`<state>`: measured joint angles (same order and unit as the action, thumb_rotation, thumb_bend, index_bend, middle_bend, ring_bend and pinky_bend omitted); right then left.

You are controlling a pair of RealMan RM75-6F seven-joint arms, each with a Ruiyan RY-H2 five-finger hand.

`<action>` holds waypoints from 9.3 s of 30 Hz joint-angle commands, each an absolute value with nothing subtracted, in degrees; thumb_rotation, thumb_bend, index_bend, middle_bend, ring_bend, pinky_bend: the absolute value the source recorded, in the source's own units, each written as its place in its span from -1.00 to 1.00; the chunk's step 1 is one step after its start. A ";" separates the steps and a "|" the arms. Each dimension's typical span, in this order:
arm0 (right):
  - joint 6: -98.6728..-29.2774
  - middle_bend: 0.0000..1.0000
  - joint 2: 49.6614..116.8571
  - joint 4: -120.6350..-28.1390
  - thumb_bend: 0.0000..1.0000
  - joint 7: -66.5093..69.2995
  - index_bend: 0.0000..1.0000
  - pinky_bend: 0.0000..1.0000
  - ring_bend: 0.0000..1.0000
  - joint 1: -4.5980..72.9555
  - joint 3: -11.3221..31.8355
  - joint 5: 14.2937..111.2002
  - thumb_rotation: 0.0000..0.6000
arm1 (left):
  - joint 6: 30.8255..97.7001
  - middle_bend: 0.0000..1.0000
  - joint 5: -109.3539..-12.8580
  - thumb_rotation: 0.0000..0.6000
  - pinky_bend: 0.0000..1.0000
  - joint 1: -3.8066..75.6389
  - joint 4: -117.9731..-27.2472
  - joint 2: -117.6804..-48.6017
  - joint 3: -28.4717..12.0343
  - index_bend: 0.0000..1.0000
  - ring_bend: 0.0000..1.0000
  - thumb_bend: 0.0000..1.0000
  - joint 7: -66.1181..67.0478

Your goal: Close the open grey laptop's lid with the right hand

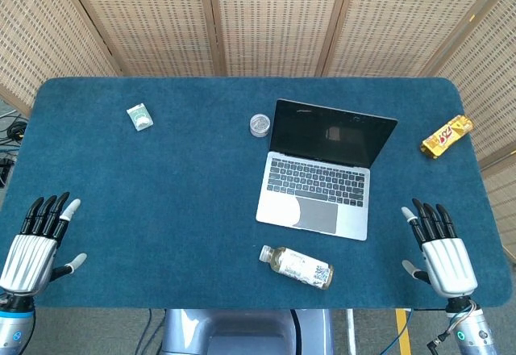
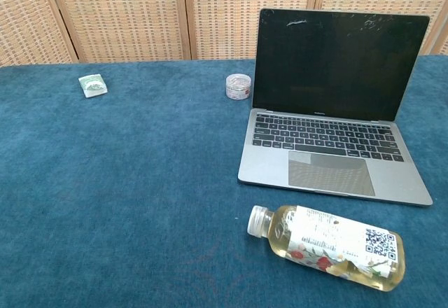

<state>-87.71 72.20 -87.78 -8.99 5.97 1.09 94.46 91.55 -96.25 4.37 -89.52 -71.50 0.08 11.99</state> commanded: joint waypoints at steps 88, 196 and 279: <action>-61.97 -0.93 84.75 -83.59 1.00 -55.85 -0.73 -0.99 -1.00 58.86 27.48 25.31 1.00 | 86.66 -1.00 -88.90 1.00 -1.00 7.97 -81.38 -75.17 -3.64 -1.00 -1.00 -1.00 7.33; -82.52 -0.27 81.12 -109.20 1.00 -54.75 -0.20 -0.64 -0.66 52.53 12.14 30.39 1.00 | 89.67 -1.00 -96.55 1.00 -1.00 8.13 -82.68 -76.23 0.33 -1.00 -1.00 -1.00 10.68; -71.14 -0.33 89.83 -99.22 1.00 -38.76 -0.20 -0.64 -0.66 39.97 5.24 40.67 1.00 | 91.54 -1.00 -98.49 1.00 -1.00 7.31 -83.59 -75.83 0.81 -1.00 -1.00 -1.00 11.28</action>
<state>-70.37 90.47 -98.72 -39.22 40.33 5.02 39.53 91.56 -98.52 7.31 -83.60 -75.83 0.82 11.31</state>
